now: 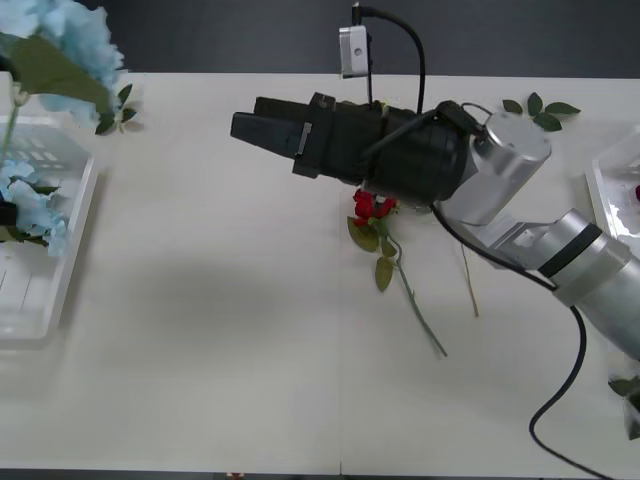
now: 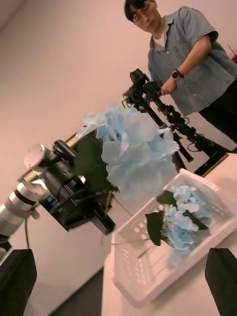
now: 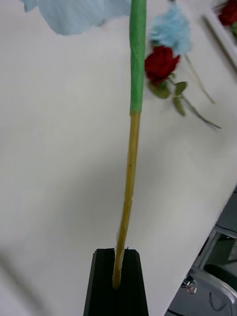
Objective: Put the red flowers into the right box and the blue flowers into the left box
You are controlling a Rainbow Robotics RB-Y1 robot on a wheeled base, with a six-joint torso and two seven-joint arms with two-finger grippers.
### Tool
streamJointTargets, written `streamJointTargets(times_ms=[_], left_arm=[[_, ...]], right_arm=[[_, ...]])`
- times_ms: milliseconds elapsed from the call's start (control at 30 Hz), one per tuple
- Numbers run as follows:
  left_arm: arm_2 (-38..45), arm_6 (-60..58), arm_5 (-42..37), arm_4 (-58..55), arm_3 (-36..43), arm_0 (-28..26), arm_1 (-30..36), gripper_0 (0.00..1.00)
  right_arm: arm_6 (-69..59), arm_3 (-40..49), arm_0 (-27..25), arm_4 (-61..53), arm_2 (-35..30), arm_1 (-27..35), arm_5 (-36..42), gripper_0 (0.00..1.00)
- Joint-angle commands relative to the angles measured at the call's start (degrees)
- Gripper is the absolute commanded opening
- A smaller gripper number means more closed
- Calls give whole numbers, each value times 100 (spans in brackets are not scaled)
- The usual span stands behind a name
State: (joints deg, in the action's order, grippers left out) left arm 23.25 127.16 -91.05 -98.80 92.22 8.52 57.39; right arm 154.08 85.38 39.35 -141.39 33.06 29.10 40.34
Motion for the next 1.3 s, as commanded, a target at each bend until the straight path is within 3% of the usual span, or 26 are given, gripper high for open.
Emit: streamJointTargets(times_ms=[33, 200, 367, 767, 1000, 1300], left_arm=[[593, -667, -45, 617, 244, -413, 194, 0], [1111, -1343, -27, 1610, 420, -817, 194, 0], [1181, -1959, -27, 2471, 481, -878, 247, 0], [303, -3541, 474, 4176, 481, -826, 501, 0], [-383, -4042, 878, 5108, 261, -536, 501, 0], [-1112, -4077, 1282, 5477, -486, -61, 501, 0]], right_arm=[[-54, 259, 363, 516, -10, 412, 71, 100], [-1469, 259, 592, 1474, -10, 834, 334, 100], [-2937, 259, 750, 2537, -10, 1133, 818, 100], [-5547, 259, 882, 5385, -10, 1669, 2488, 100], [-6355, 259, 899, 6712, -10, 1915, 2989, 100], [-6408, 57, 891, 7626, -1, 1994, 3085, 100]])
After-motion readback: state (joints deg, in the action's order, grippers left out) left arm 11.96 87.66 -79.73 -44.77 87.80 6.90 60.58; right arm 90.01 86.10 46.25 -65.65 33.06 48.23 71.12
